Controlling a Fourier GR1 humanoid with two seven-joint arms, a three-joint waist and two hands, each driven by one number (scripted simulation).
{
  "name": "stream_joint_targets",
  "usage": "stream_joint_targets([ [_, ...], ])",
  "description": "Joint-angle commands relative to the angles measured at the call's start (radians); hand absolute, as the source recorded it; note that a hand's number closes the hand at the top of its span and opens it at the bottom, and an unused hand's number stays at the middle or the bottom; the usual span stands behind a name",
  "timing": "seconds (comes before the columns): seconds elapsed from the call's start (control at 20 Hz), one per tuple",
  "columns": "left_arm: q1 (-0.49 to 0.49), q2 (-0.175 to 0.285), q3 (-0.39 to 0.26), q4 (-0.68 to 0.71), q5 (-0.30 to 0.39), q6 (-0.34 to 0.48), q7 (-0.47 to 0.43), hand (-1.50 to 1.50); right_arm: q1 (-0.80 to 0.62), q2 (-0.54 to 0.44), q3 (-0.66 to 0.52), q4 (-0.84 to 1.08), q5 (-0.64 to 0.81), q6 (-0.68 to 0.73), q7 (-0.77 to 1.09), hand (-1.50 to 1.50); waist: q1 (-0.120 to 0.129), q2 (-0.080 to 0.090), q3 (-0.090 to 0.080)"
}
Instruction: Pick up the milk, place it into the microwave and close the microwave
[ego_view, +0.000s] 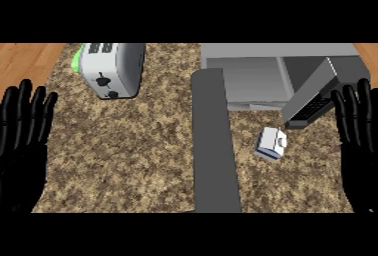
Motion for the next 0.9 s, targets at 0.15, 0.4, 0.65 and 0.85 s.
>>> stream_joint_targets([
  [0.15,-0.048,0.058,0.039,0.108,0.046,-0.097,-0.082,-1.50,-0.101,0.007,0.006,0.163,0.013,0.013,-0.025,-1.50,0.001,-0.002,-0.029],
  [0.4,-0.018,-0.007,0.015,0.141,0.080,-0.066,-0.029,-1.50,-0.265,-0.002,-0.105,0.300,-0.158,0.045,0.084,-1.50,0.006,-0.002,-0.029],
  [0.65,0.111,-0.025,-0.039,-0.003,0.046,-0.072,0.008,-1.50,-0.244,0.023,-0.080,0.316,-0.114,0.011,0.073,-1.50,0.004,-0.005,-0.029],
  [0.85,0.107,0.007,0.047,0.026,0.122,-0.112,-0.012,-1.50,-0.234,0.008,-0.086,0.310,-0.127,0.019,0.113,-1.50,0.001,-0.005,-0.029],
])
